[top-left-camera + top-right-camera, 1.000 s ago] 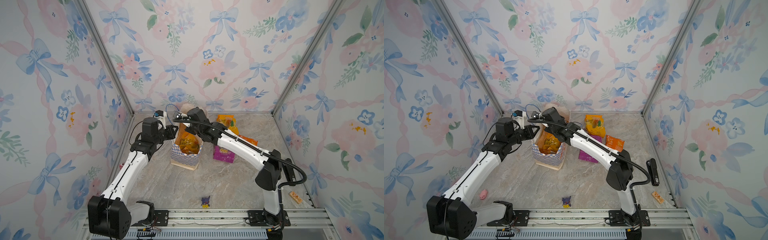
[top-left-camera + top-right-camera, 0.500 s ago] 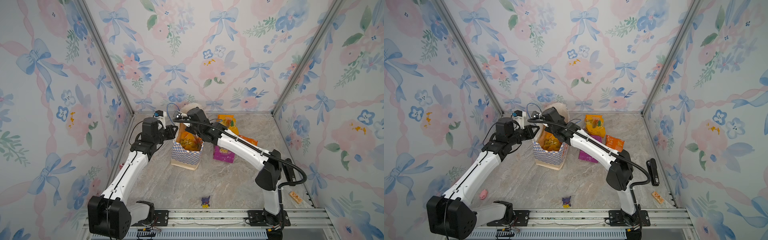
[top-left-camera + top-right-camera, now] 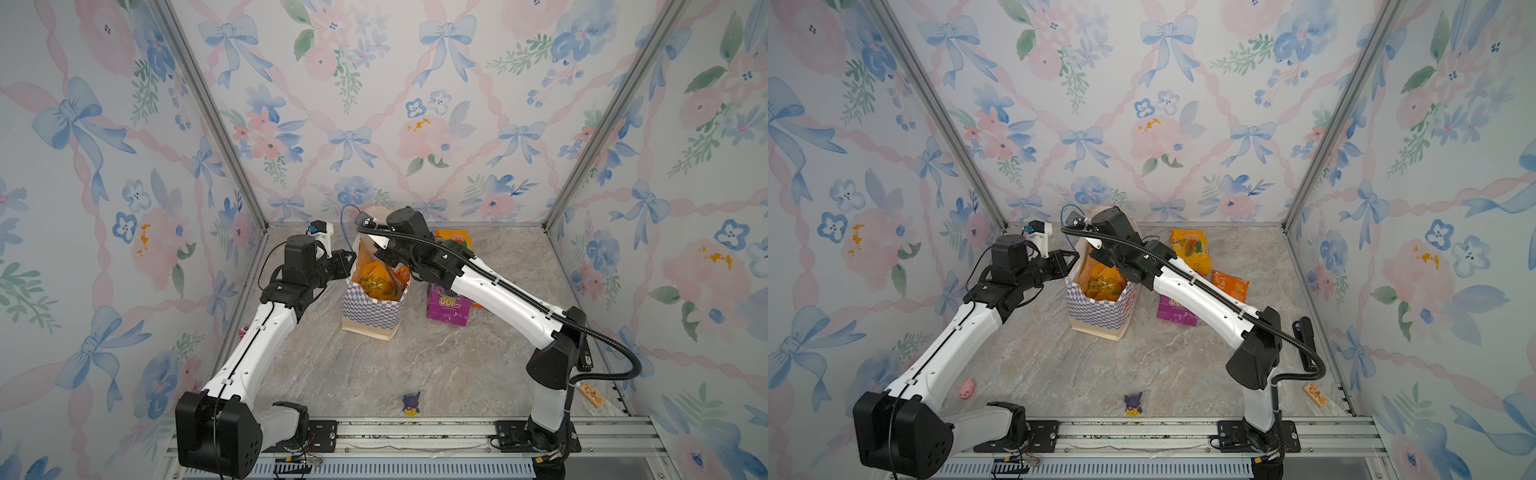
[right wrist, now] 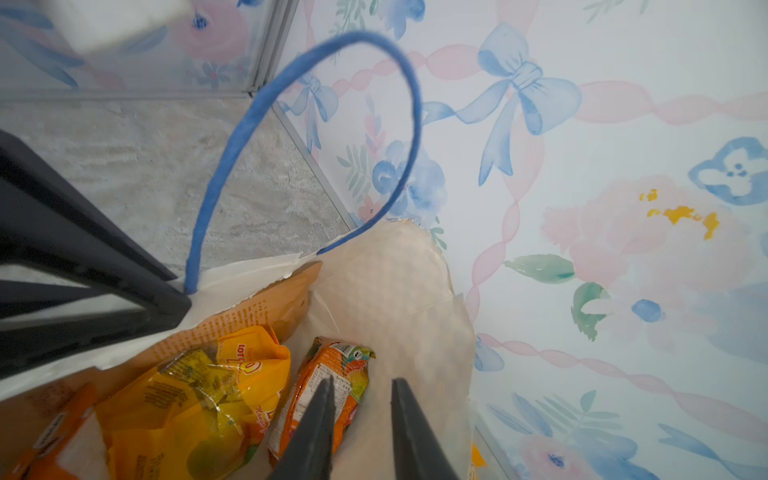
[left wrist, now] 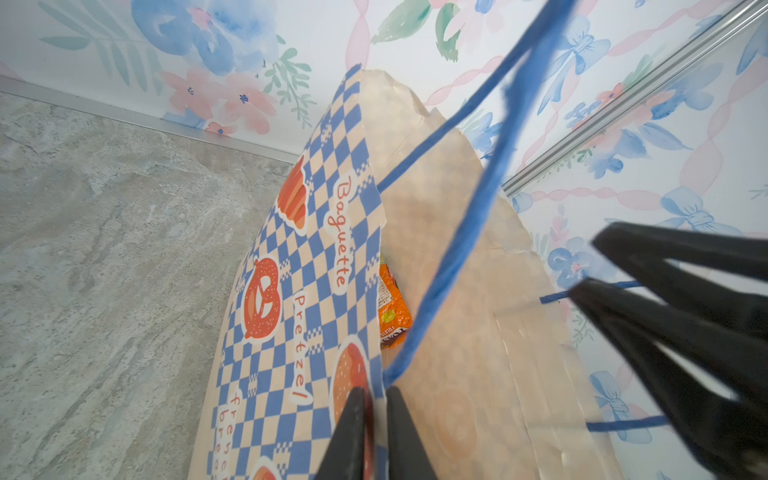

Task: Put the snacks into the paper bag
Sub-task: 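Open the right gripper to release the rainbow bag inside, then raise the right gripper out of the paper bag and draw back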

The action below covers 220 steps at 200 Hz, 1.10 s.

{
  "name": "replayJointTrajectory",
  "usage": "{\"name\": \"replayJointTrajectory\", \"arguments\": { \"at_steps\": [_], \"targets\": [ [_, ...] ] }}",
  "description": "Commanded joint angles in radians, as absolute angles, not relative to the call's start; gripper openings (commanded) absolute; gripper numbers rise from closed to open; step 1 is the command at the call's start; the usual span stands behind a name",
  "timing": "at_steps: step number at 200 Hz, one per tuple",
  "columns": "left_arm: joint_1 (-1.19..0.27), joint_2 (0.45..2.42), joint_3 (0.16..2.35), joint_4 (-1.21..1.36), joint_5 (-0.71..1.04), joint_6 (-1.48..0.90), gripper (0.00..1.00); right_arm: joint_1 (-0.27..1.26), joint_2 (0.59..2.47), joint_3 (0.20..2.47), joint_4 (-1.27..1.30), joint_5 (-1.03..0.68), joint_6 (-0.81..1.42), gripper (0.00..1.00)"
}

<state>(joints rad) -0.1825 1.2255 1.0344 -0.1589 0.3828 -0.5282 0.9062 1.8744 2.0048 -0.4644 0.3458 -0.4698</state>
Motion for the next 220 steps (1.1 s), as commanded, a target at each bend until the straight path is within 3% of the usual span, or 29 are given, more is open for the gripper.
{"name": "replayJointTrajectory", "arguments": {
  "at_steps": [1,54,82,135,220],
  "targets": [
    [-0.186,1.221,1.054,-0.156,0.385,-0.518,0.14,0.913,1.759,1.993,-0.504,0.301,-0.379,0.35],
    [-0.181,1.211,1.05,-0.161,0.386,-0.519,0.14,0.834,1.567,1.949,-0.613,0.22,-0.192,0.7],
    [-0.179,1.206,1.05,-0.161,0.387,-0.518,0.14,0.726,1.445,1.858,-0.614,0.092,-0.057,0.83],
    [-0.179,1.206,1.052,-0.161,0.386,-0.524,0.14,0.508,1.242,1.687,-0.615,-0.086,0.129,0.97],
    [-0.179,1.195,1.053,-0.175,0.376,-0.532,0.13,0.206,1.129,1.466,-0.661,-0.24,0.293,0.99]
  ]
}}
